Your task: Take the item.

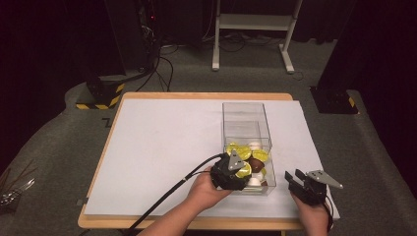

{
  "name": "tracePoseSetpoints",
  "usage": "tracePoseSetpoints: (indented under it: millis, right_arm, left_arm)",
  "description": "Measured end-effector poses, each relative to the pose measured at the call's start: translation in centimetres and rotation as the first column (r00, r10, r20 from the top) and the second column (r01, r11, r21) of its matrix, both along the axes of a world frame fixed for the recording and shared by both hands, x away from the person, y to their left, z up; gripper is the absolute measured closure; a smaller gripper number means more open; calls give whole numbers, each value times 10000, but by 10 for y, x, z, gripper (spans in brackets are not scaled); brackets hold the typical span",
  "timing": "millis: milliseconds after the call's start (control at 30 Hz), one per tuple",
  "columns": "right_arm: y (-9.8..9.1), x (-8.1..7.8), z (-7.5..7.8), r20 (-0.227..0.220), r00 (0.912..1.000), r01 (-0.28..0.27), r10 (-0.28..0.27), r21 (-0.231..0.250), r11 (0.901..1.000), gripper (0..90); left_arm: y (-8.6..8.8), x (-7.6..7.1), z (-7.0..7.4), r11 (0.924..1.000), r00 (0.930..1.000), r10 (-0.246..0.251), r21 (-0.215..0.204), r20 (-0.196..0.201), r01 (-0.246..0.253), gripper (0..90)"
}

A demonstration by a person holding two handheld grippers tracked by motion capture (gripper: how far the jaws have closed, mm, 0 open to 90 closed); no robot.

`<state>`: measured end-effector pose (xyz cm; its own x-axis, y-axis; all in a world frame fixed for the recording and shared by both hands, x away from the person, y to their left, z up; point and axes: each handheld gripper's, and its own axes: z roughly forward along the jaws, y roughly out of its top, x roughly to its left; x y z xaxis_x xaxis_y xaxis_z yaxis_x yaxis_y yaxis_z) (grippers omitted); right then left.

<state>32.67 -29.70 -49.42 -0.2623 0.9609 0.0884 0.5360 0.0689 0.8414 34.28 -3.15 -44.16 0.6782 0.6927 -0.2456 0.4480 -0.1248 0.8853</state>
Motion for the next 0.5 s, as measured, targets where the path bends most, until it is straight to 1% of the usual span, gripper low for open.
tracePoseSetpoints:
  millis: [33,67,100,167,200,233,500]
  right_arm:
    - [0,0,0,-4,10000,0,0,3,10000,541]
    - [0,0,0,-4,10000,-1,1,-4,10000,541]
    - [0,0,0,-13,10000,5,-5,-10,10000,541]
    - [0,0,0,4,10000,-33,33,-31,10000,541]
    - [1,0,0,6,10000,-38,38,-41,10000,541]
    - [1,0,0,31,10000,-56,56,-67,10000,541]
    - [2,0,0,15,10000,-10,10,-121,9999,537]
  left_arm:
    - [0,0,0,9999,10000,63,-152,-12,-63,401]
    - [1,0,1,9999,10000,0,-113,14,0,401]
    - [1,0,2,9997,10000,51,-255,8,-51,401]
    - [2,0,4,9992,10000,69,-394,-7,-69,401]
    - [3,0,5,9992,10000,29,-386,14,-28,401]
    - [2,0,5,9987,10000,96,-498,19,-95,401]
    - [6,-1,12,9968,9998,101,-788,179,-87,401]
